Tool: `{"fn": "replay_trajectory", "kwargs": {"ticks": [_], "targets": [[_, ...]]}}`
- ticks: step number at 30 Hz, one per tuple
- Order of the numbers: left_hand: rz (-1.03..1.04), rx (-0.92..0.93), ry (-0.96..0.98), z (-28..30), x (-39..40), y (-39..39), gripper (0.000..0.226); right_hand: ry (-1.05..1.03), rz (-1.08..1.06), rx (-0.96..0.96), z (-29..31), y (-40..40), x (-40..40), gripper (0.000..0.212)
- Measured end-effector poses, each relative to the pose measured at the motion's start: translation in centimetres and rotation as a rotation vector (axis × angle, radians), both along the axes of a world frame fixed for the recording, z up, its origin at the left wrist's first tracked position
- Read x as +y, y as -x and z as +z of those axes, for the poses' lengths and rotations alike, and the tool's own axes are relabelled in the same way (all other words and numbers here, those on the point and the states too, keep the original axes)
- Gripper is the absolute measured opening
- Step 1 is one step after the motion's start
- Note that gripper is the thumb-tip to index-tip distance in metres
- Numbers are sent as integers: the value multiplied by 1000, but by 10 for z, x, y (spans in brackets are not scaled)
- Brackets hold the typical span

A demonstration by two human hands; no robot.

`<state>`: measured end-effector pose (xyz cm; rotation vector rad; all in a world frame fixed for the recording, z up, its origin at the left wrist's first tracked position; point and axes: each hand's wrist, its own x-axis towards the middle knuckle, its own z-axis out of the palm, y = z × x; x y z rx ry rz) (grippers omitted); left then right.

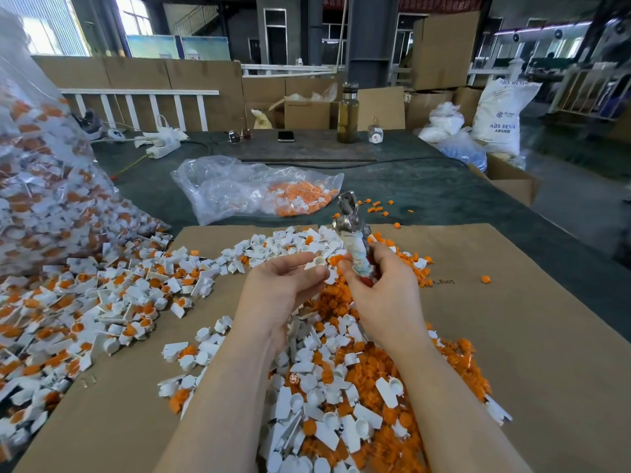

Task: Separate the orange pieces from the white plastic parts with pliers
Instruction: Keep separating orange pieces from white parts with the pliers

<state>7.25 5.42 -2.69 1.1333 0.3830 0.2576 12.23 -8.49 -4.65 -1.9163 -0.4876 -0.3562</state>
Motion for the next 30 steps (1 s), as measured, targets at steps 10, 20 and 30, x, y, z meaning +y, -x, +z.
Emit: {"fn": "replay_trajectory", "kwargs": {"ticks": [10,20,30], "targets": [[-24,18,-86,0,-6,0,25,0,-30,-52,-1,1,1,12],[-9,-64,-175,6,-10,4,13,32,-62,-113,0,3,0,14],[54,-47,-381,6,-12,4,11,63,-50,-88,1,3,1,13]]}}
